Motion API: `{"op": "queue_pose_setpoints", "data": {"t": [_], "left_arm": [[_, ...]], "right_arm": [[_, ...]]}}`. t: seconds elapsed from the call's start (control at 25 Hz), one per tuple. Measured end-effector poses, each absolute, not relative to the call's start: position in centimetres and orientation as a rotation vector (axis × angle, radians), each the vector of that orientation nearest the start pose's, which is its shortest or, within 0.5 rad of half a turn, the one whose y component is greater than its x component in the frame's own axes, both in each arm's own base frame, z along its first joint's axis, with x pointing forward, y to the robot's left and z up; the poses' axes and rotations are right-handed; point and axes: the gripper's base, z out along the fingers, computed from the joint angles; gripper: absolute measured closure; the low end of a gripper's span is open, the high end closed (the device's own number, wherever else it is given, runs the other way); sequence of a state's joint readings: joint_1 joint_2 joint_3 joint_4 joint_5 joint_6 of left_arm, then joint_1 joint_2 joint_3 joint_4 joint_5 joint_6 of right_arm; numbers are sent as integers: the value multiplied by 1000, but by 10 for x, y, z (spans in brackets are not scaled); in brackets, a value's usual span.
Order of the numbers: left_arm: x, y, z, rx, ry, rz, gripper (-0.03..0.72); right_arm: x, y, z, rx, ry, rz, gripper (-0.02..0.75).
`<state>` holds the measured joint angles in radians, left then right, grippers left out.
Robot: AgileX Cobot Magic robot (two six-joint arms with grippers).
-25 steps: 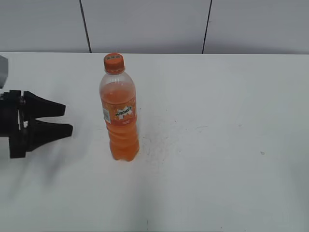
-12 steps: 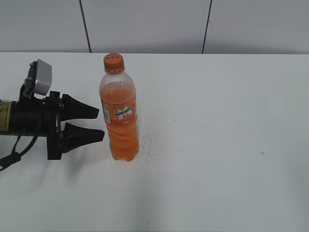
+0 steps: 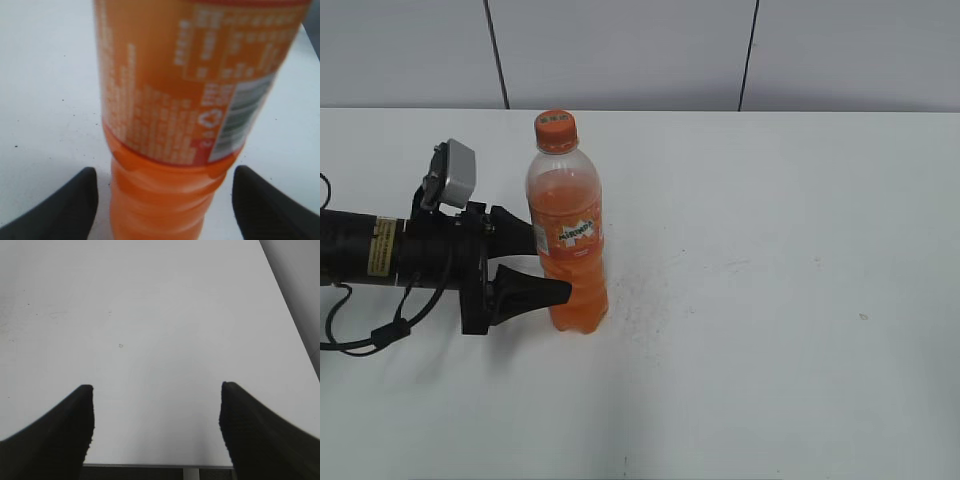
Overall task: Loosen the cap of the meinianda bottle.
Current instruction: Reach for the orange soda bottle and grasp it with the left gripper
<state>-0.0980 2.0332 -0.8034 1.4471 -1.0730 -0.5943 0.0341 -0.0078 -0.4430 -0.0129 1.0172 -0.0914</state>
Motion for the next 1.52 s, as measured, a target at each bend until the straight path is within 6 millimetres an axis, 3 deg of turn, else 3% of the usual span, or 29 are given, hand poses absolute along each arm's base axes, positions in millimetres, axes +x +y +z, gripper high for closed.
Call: {"op": "queue_pose_setpoints", "data": {"t": [0.24, 0.6, 0.88, 1.08, 1.52], "left_arm": [[304, -110, 94, 1151, 1759, -950, 179], [306, -111, 97, 1109, 1737, -957, 179], [300, -132, 97, 1177, 1692, -964, 179], [301, -133, 95, 1179, 1718, -933, 179], [302, -133, 94, 1174, 1725, -916, 274]], "right_arm": [[2, -1, 265, -130, 2046, -52, 153], [2, -1, 265, -129, 2046, -51, 153], [2, -1, 265, -129, 2046, -51, 153], [2, -1, 265, -129, 2046, -51, 153], [2, -1, 265, -129, 2046, -51, 153]]}}
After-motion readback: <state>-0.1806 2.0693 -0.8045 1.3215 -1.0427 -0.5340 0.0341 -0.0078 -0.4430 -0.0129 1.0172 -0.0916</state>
